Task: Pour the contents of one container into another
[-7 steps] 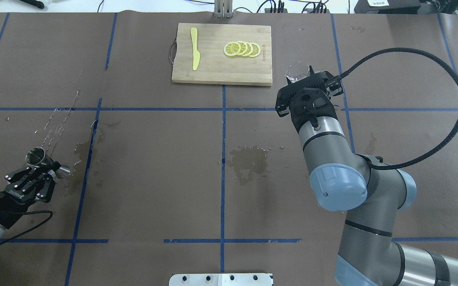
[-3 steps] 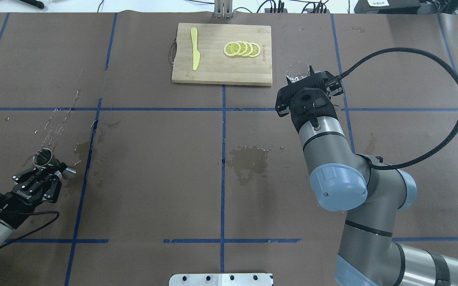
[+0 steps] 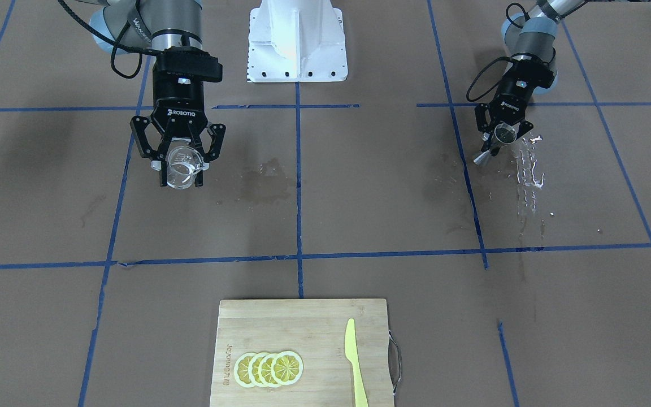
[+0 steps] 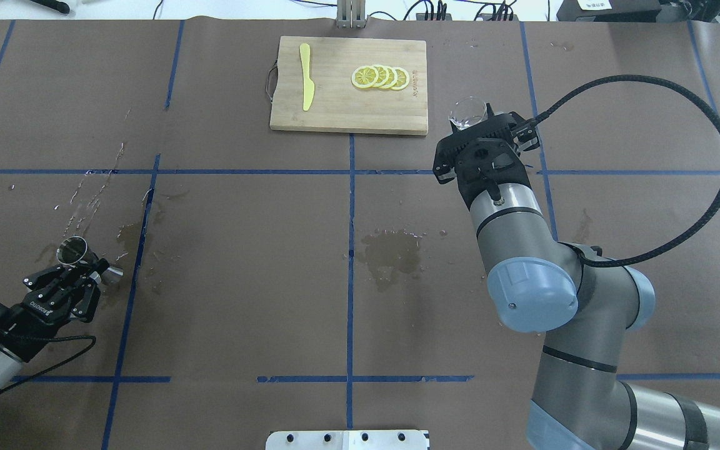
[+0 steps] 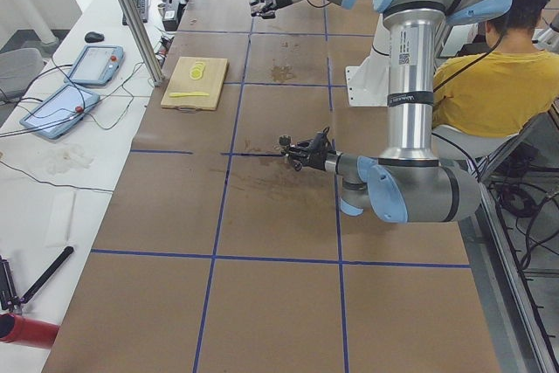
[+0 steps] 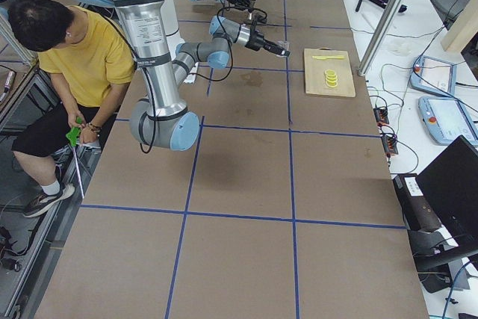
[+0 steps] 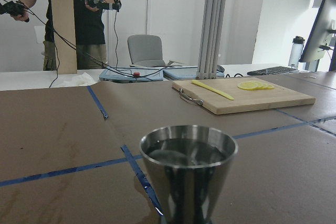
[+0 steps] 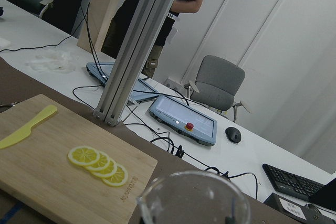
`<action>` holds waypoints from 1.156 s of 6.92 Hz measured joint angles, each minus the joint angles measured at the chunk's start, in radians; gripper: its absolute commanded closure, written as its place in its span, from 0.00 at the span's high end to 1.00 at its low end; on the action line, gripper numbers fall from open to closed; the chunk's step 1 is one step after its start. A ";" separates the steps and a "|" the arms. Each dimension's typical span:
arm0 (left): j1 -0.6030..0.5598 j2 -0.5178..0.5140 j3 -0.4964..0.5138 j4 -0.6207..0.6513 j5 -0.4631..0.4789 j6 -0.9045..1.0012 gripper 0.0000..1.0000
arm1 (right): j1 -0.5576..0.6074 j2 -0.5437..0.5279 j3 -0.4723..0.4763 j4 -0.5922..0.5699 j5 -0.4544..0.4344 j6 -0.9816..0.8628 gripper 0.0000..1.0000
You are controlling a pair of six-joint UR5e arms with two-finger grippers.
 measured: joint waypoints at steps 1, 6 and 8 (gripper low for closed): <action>0.000 -0.008 0.000 -0.001 -0.008 0.003 0.00 | 0.000 0.000 0.000 0.000 0.000 0.000 0.00; -0.001 -0.013 0.013 -0.001 -0.019 0.003 0.00 | 0.000 -0.001 -0.001 0.000 0.000 0.000 0.00; -0.001 -0.013 0.018 0.000 -0.019 0.002 0.00 | 0.000 -0.002 0.000 0.000 0.000 0.001 0.00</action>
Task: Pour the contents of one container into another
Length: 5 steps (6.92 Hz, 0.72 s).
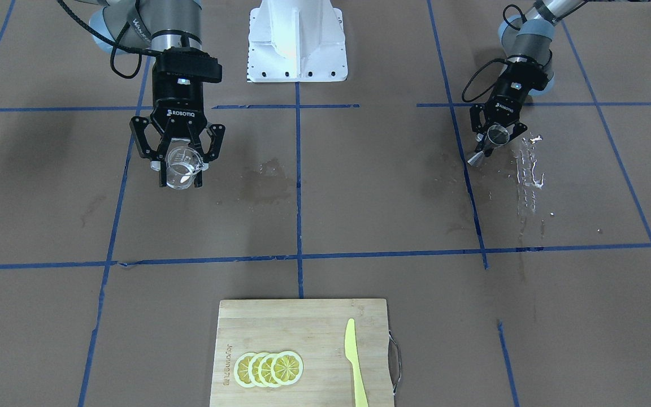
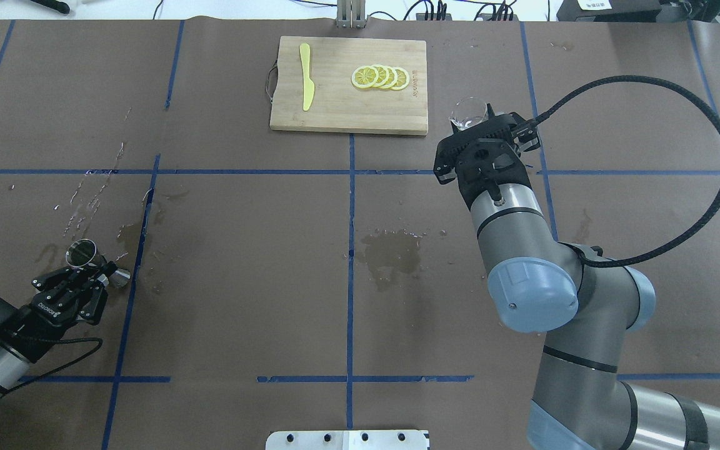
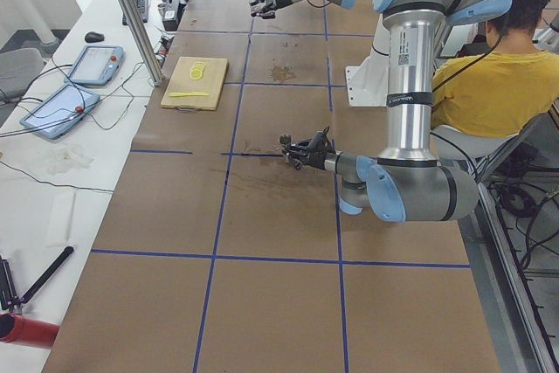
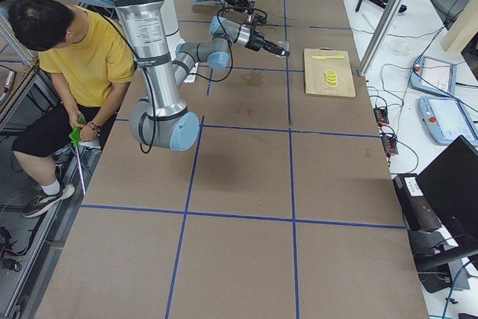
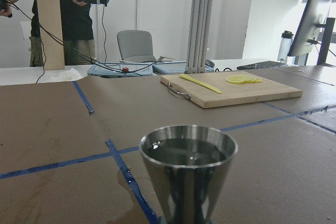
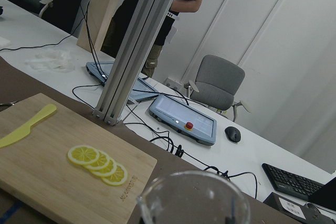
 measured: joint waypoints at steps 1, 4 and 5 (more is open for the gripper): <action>0.000 0.000 0.005 0.000 0.000 -0.001 0.00 | -0.001 0.000 0.000 0.000 0.000 0.000 0.00; 0.000 0.000 0.010 0.000 0.000 -0.001 0.00 | -0.001 0.000 -0.001 0.000 0.000 0.000 0.00; 0.000 -0.001 0.012 0.000 0.000 -0.001 0.00 | -0.001 0.000 -0.001 0.000 0.000 0.000 0.00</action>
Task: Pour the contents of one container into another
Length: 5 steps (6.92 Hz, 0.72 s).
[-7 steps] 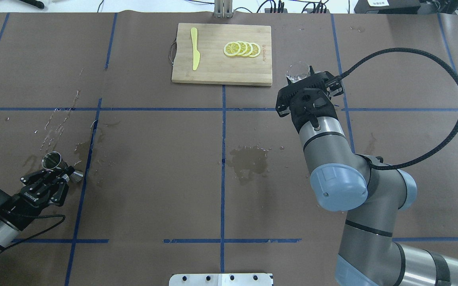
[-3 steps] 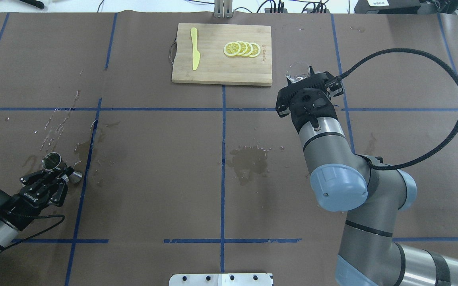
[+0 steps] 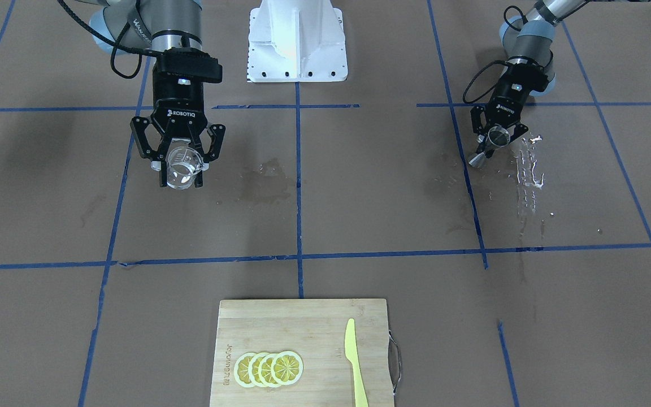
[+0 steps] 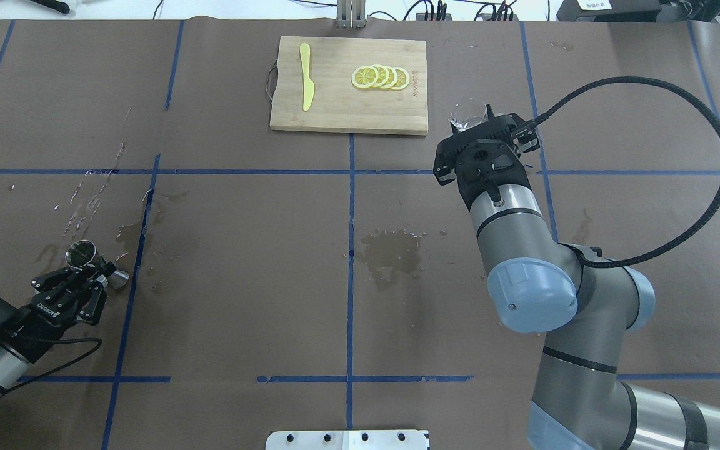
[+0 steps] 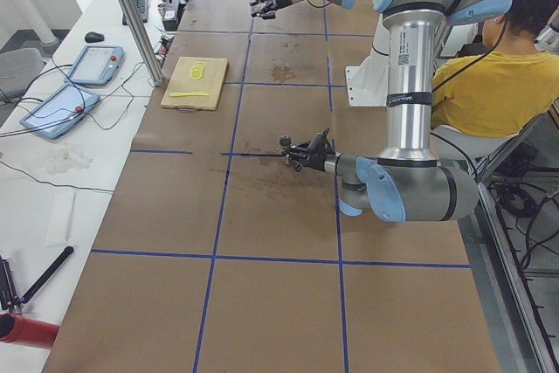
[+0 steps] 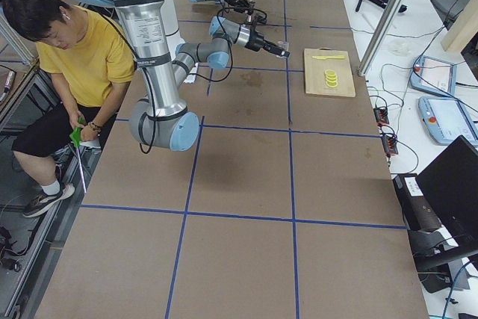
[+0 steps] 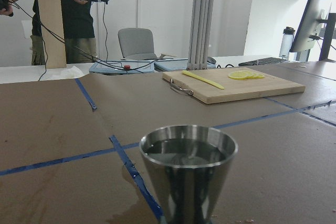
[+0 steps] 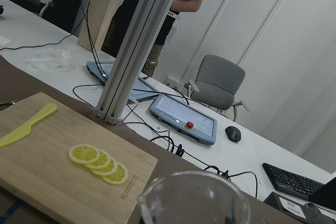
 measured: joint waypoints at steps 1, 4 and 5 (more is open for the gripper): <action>0.000 -0.001 0.003 0.000 0.001 0.000 0.00 | 0.000 0.000 0.000 0.000 0.000 -0.001 0.00; 0.000 -0.003 0.006 0.000 0.001 0.002 0.00 | 0.000 0.000 0.000 0.000 0.000 -0.001 0.00; 0.000 -0.004 0.009 0.000 0.001 0.002 0.00 | 0.000 -0.001 0.000 0.000 0.000 -0.001 0.00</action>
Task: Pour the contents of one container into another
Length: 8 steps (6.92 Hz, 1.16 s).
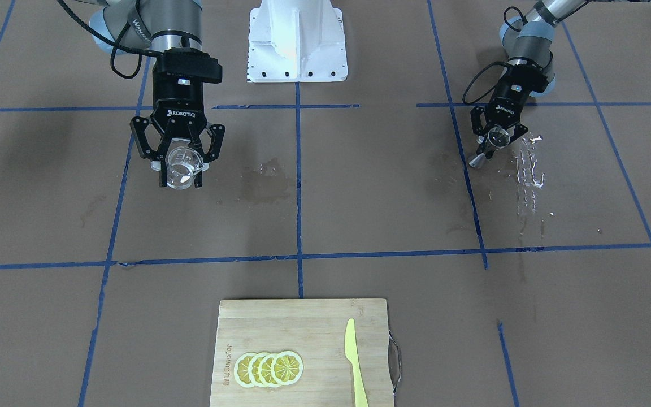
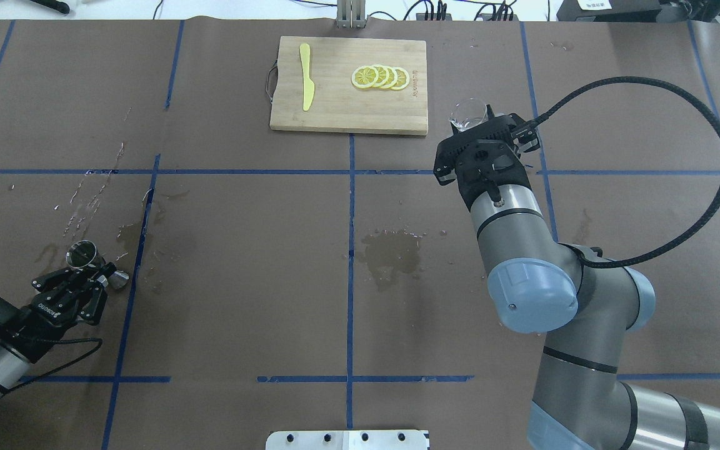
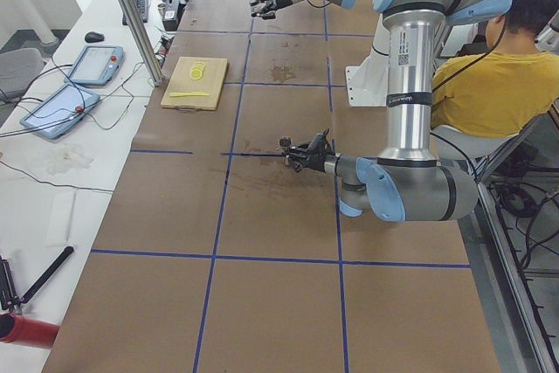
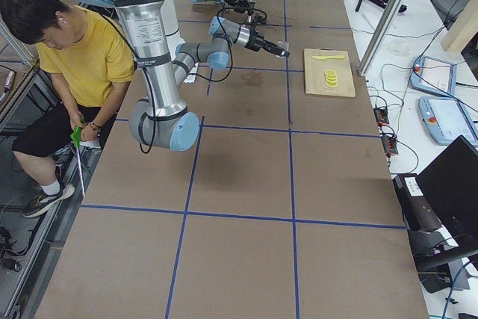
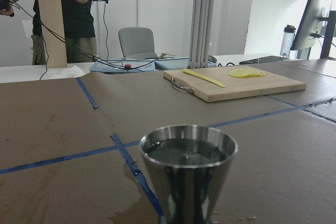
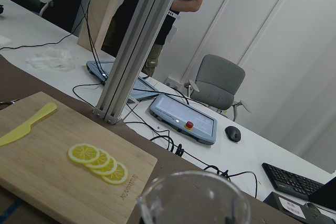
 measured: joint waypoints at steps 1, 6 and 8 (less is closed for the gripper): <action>0.001 -0.002 0.003 0.000 0.000 0.000 0.00 | 0.000 0.000 0.000 0.000 0.000 0.000 0.00; 0.001 -0.013 0.017 0.002 0.001 0.001 0.00 | 0.001 0.000 0.000 0.000 0.000 0.000 0.00; 0.001 -0.017 0.021 0.002 0.001 0.002 0.00 | 0.001 -0.002 0.000 0.000 0.000 0.000 0.00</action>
